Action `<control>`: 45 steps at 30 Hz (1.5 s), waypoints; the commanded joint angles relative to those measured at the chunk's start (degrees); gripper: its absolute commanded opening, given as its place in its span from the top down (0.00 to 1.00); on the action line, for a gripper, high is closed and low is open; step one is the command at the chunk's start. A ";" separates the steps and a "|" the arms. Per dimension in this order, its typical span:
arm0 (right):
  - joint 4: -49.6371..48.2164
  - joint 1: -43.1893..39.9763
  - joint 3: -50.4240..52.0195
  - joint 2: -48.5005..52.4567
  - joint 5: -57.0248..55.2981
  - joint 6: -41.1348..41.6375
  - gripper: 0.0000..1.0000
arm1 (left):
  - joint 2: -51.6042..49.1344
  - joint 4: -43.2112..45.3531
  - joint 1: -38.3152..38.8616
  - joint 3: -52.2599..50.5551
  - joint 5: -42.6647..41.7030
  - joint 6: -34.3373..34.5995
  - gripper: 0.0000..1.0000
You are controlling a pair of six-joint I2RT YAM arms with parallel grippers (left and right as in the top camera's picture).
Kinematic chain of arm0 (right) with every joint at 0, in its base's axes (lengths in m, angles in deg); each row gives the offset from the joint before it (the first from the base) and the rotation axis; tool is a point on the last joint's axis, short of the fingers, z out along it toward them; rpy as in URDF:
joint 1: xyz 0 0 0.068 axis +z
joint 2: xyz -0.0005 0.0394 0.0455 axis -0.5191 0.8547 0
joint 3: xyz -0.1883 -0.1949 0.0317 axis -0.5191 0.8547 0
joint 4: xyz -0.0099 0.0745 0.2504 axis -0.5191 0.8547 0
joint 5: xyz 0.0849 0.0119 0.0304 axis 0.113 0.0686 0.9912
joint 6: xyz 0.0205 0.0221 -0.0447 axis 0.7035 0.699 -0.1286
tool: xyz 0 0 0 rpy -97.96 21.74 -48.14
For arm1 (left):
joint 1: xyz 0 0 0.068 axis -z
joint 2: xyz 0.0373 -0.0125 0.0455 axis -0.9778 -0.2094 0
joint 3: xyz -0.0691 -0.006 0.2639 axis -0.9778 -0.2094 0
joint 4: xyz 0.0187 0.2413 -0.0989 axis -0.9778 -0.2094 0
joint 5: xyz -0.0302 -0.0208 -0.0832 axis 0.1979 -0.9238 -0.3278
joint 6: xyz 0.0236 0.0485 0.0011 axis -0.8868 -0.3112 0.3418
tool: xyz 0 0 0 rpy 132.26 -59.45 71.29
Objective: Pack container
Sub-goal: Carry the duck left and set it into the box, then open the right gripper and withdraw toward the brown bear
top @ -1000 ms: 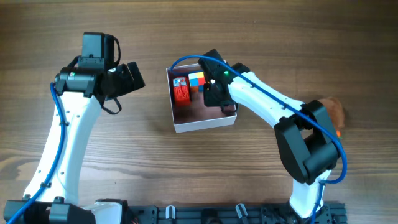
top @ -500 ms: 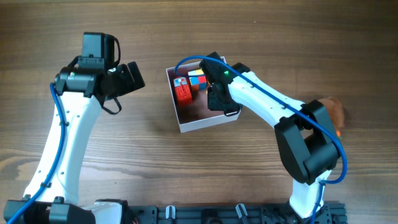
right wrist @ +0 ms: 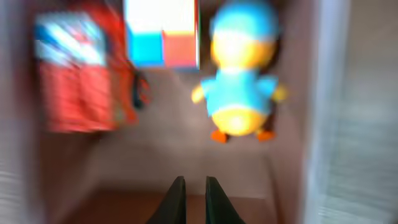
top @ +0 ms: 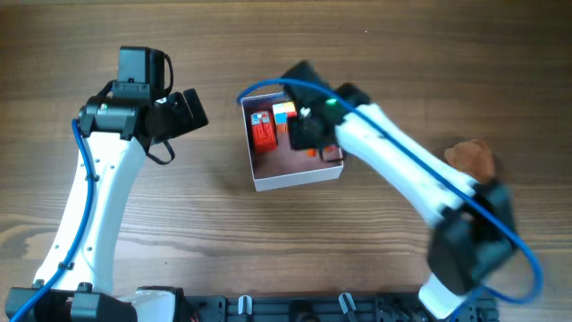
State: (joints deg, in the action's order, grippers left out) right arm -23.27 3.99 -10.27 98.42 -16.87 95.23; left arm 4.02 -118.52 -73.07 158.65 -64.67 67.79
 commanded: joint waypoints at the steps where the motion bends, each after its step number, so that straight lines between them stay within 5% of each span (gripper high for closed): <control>1: 2.23 -4.70 -2.25 -10.64 -4.50 1.90 0.89 | -0.39 0.13 -0.24 0.31 -0.83 0.52 0.00; 8: 10.91 -16.00 0.00 -11.85 -3.91 3.08 0.88 | -0.39 0.11 -0.24 0.31 -0.87 0.52 0.00; 19: -2.64 -16.83 18.21 -6.91 7.10 -2.01 0.88 | -0.39 0.13 -0.24 0.31 -0.85 0.52 0.00; 29: -6.29 -14.78 19.61 -5.60 22.29 -14.93 0.88 | -0.39 0.15 -0.24 0.31 -0.85 0.52 0.00; 38: -7.04 -13.68 19.61 -5.55 22.32 -14.84 0.87 | -0.39 0.15 -0.24 0.31 -0.85 0.52 0.00; 45: -6.01 -15.98 17.79 -7.30 6.95 -6.40 0.86 | -0.39 0.15 -0.24 0.31 -0.85 0.50 0.00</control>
State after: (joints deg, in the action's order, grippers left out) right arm -30.49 -10.04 9.16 92.43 -1.57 84.65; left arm 4.02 -118.52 -73.07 158.65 -64.69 67.79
